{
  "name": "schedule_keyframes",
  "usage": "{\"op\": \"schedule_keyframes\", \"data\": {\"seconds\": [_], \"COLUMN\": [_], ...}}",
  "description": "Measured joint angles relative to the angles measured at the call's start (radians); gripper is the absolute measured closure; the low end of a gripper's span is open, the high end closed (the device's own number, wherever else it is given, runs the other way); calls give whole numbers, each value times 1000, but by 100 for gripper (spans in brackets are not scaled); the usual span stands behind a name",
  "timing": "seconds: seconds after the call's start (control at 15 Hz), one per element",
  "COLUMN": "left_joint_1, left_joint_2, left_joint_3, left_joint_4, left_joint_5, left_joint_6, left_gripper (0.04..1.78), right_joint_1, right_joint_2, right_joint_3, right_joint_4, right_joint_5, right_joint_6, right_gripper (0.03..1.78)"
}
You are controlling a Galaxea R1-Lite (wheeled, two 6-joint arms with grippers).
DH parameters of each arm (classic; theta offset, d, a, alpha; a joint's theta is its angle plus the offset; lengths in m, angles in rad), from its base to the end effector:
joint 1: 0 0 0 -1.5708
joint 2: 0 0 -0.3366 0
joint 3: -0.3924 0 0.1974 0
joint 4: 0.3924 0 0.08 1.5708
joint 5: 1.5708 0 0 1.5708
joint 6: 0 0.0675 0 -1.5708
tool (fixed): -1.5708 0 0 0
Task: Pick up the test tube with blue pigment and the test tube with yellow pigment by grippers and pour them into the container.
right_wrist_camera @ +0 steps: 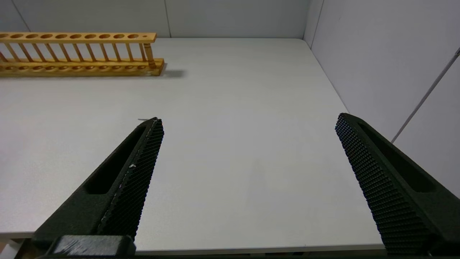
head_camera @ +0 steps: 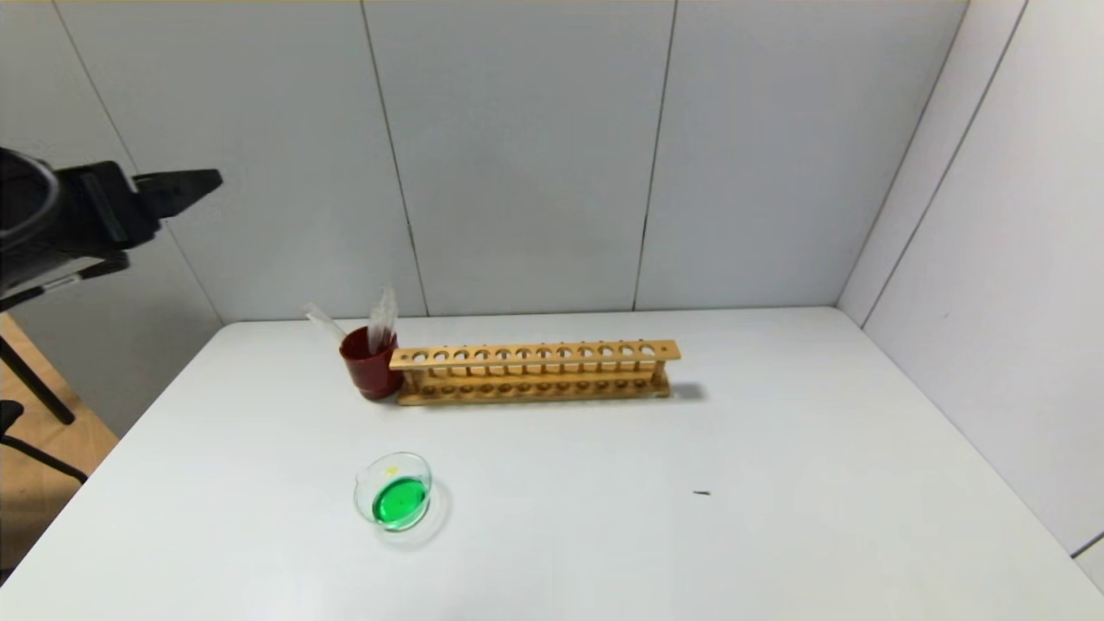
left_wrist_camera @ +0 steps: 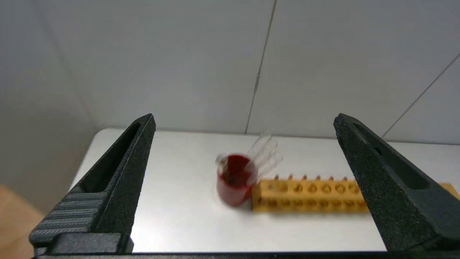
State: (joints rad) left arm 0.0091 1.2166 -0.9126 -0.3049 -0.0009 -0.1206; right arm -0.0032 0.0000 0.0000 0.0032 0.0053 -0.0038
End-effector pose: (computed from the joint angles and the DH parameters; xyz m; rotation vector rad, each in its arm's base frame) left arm 0.2274 0.0020 0.3333 -0.1206 -0.0014 0.0081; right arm -0.0067 0.0004 0.0750 -0.0038 0.0032 0.0021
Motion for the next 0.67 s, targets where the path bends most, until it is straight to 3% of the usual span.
{"op": "schedule_keyframes", "data": {"seconds": [0.27,0.67], "left_joint_1": [5,-1], "left_joint_2": [-367,-965], "left_joint_3": [135,304], "left_joint_4": [177,433], "left_joint_5": [76,87], "left_joint_6": [11,116], "left_gripper": [7,7], "right_joint_1": [0,0], "right_joint_2": [0,0], "right_joint_3": [0,0], "right_joint_4": [0,0], "right_joint_5": [0,0], "right_joint_6": [0,0], "right_gripper": [6,6]}}
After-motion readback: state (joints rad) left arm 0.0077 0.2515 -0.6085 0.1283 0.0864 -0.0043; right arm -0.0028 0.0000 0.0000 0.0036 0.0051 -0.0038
